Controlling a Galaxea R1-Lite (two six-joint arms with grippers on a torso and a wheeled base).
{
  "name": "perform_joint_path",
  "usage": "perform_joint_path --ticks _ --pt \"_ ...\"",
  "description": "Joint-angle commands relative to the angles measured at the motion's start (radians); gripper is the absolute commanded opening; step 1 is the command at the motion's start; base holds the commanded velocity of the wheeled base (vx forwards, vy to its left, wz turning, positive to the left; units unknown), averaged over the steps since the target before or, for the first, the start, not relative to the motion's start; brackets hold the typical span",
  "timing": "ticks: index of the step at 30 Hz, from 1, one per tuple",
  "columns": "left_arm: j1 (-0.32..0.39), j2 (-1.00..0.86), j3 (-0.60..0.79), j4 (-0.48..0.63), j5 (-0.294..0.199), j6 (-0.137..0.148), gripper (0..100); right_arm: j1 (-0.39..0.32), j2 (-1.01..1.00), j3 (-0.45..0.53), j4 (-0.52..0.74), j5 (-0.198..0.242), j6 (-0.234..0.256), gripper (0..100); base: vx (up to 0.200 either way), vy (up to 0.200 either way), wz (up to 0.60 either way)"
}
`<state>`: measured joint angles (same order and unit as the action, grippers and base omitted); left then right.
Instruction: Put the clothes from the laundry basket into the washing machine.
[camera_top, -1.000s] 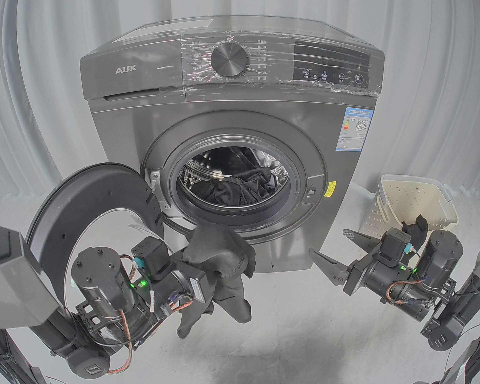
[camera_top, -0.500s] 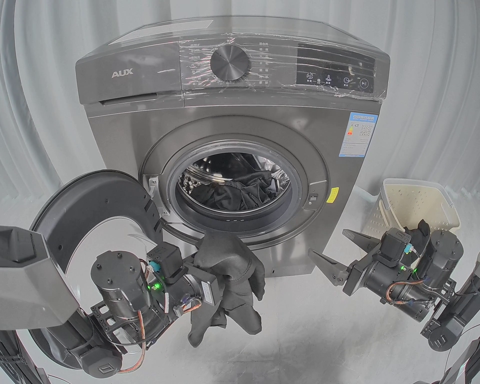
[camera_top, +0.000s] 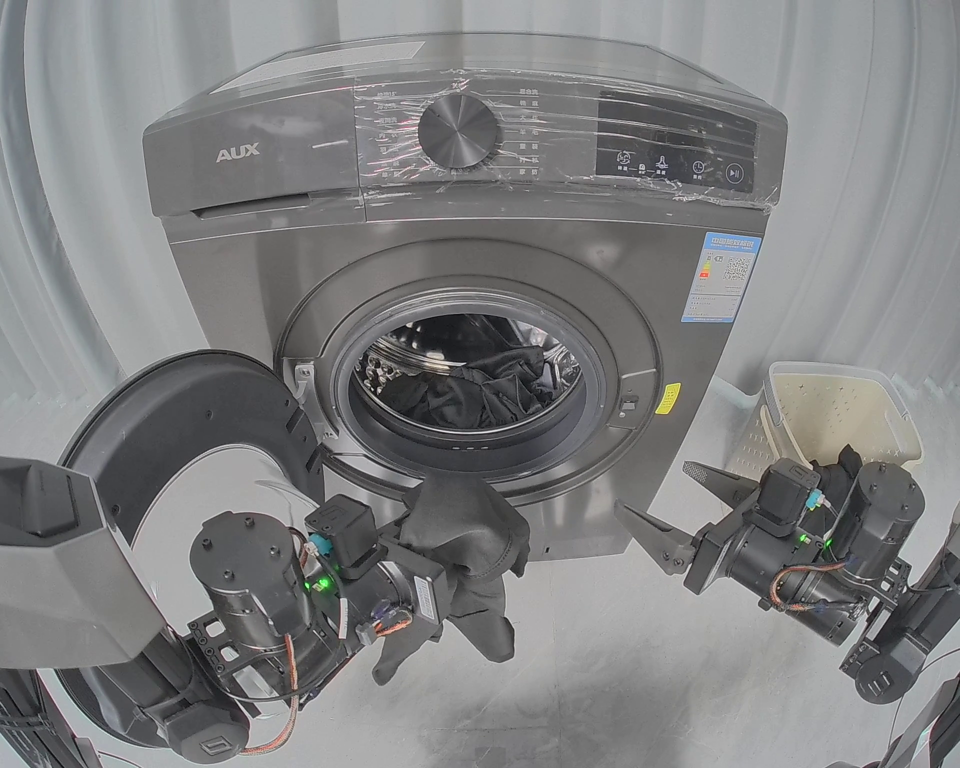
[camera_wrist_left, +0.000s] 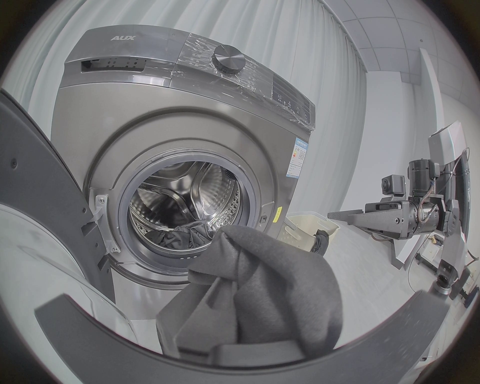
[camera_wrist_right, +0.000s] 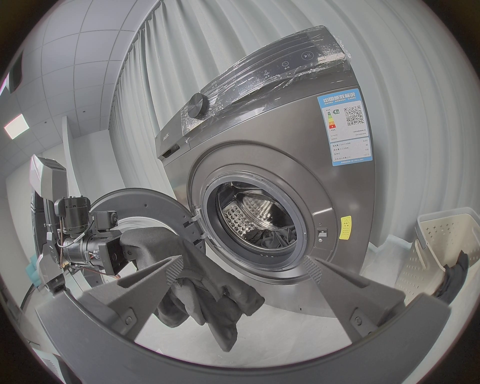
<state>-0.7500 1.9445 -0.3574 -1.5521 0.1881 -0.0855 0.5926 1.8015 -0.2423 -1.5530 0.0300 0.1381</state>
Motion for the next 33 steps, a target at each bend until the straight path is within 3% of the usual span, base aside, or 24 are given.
perform_joint_path --ticks 1,12,21,30,33 --pt "-0.003 0.002 0.002 0.0 0.001 0.0 0 0.001 0.002 0.0 -0.001 -0.001 0.0 100 0.0 0.0 0.0" --pt "-0.008 0.005 -0.006 0.0 0.036 0.0 0 0.001 0.002 0.0 -0.001 -0.001 0.002 100 0.0 0.0 0.0" --pt "-0.006 0.017 -0.006 0.0 0.039 0.001 0 0.003 0.004 0.0 0.001 -0.001 0.002 100 0.2 0.0 0.0" --pt "-0.008 0.033 -0.006 0.0 0.042 0.003 0 0.003 0.006 0.0 0.001 -0.001 0.002 100 0.0 0.0 0.0" --pt "-0.009 0.037 -0.008 -0.002 0.044 0.001 0 0.003 0.004 0.0 0.001 -0.001 0.002 100 0.2 0.0 0.0"
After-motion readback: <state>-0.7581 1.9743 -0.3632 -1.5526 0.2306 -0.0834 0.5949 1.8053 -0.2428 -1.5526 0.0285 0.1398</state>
